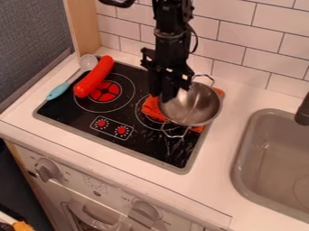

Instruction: Move the silver wok to the left bottom of the stove

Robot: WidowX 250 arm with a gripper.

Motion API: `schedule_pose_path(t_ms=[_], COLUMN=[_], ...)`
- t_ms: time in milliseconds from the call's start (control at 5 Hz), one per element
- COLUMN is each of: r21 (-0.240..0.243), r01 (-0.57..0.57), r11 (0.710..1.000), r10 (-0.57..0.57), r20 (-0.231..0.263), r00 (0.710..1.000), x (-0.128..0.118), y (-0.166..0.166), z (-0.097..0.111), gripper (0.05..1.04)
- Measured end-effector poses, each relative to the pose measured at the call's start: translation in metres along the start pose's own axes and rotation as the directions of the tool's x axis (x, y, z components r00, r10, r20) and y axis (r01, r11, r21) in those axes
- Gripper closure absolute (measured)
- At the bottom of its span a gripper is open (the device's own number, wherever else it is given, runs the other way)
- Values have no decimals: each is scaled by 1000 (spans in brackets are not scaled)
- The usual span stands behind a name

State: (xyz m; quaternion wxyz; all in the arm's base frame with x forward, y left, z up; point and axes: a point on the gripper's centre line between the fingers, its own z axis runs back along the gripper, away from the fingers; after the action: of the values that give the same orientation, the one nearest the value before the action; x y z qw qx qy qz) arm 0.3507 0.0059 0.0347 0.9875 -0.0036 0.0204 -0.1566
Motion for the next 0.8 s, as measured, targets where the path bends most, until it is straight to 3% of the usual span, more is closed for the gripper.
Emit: schedule_pose_path(t_ms=[200, 400, 800], r21=[-9, -19, -23], r01=[4, -8, -12], r11=[1000, 1000, 1000], r10=[-4, 7, 11], r20=[-21, -37, -26], r00=[1000, 999, 1000], x=[-2, -5, -3], y=[0, 3, 4], z=[-5, -12, -12], gripper=[249, 144, 733])
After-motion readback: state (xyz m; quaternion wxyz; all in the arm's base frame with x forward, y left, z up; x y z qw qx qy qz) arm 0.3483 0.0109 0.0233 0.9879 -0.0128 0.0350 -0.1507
